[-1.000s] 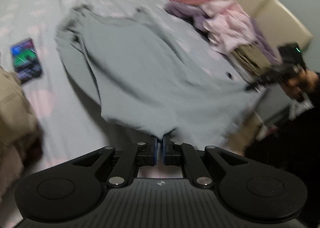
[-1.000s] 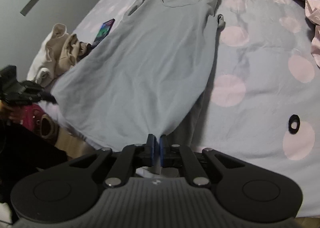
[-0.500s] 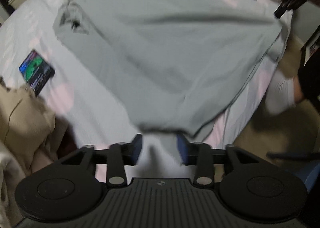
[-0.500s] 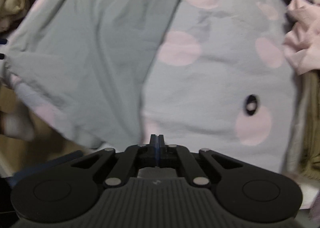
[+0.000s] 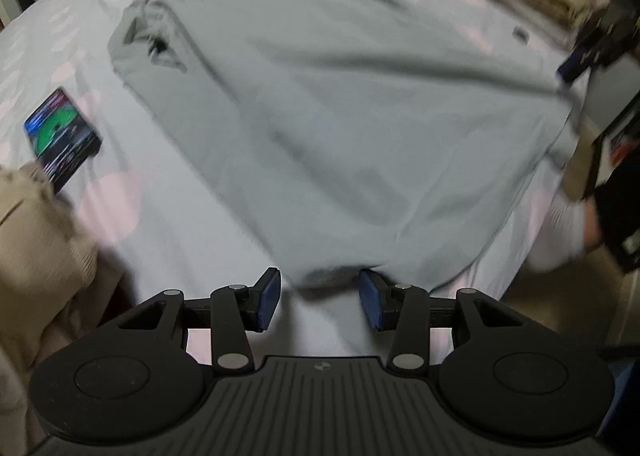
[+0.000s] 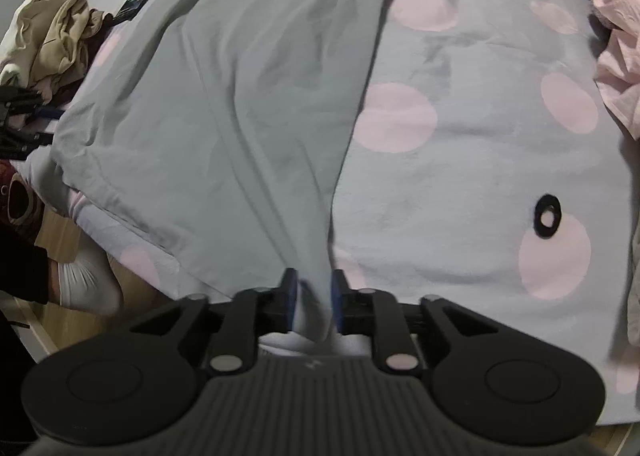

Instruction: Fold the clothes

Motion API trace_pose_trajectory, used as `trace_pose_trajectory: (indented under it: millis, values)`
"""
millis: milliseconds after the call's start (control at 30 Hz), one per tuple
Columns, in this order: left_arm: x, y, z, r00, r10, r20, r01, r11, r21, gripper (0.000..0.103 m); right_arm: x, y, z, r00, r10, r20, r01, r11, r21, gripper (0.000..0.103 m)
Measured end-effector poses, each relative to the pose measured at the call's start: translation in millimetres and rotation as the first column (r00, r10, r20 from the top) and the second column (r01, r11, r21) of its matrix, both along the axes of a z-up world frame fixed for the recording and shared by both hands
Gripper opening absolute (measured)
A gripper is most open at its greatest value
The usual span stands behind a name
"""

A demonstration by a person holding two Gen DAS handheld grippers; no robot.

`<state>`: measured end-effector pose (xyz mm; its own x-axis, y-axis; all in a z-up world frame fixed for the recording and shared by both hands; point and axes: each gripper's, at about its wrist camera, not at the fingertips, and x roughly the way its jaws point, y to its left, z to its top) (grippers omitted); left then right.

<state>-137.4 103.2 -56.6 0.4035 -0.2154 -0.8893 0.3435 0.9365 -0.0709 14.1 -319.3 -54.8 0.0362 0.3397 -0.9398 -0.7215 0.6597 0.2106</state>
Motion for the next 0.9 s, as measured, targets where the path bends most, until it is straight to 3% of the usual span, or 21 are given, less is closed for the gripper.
trace_pose_trajectory:
  millis: [133, 200, 300, 367, 433, 500, 600, 767, 900]
  values:
    - [4, -6, 14, 0.998, -0.004, 0.058, 0.012, 0.990, -0.138, 0.014, 0, 2, -1, 1.000, 0.013, 0.000, -0.013, 1.000, 0.004, 0.028]
    - [8, -5, 21, 0.998, 0.009, 0.067, 0.004, 0.982, -0.187, 0.013, -2, 2, 0, 1.000, 0.018, 0.000, -0.018, 1.000, 0.008, 0.029]
    - [15, -5, 19, 0.999, 0.025, 0.035, -0.018, 0.980, -0.199, 0.012, -2, 2, 0, 1.000, 0.022, 0.003, -0.022, 1.000, 0.005, 0.029]
    - [19, -4, 15, 0.999, 0.037, 0.000, -0.036, 0.979, -0.202, 0.012, -2, 2, 1, 1.000, 0.026, 0.006, -0.026, 1.000, 0.005, 0.030]
    - [19, -1, 13, 0.997, 0.047, -0.053, -0.057, 0.974, -0.220, 0.001, -3, 1, 1, 1.000, 0.029, 0.008, -0.029, 1.000, 0.005, 0.030]
    - [19, 6, 14, 0.992, 0.053, -0.113, -0.079, 0.967, -0.240, 0.001, -4, 0, 2, 0.999, 0.032, 0.014, -0.032, 0.999, 0.004, 0.030]
    - [8, 29, 35, 0.984, 0.087, -0.154, -0.132, 0.939, -0.317, 0.001, -4, -1, 2, 0.999, 0.032, 0.014, -0.032, 0.999, 0.007, 0.032]
    - [-9, 65, 36, 0.950, 0.152, -0.274, -0.226, 0.938, -0.263, 0.001, -1, 3, -2, 0.999, 0.041, 0.009, -0.041, 0.999, -0.007, 0.032]
    - [-14, 46, -9, 0.922, 0.110, -0.372, -0.127, 0.992, -0.023, 0.001, 0, 11, 0, 0.998, 0.059, 0.013, -0.059, 0.998, -0.004, 0.032]
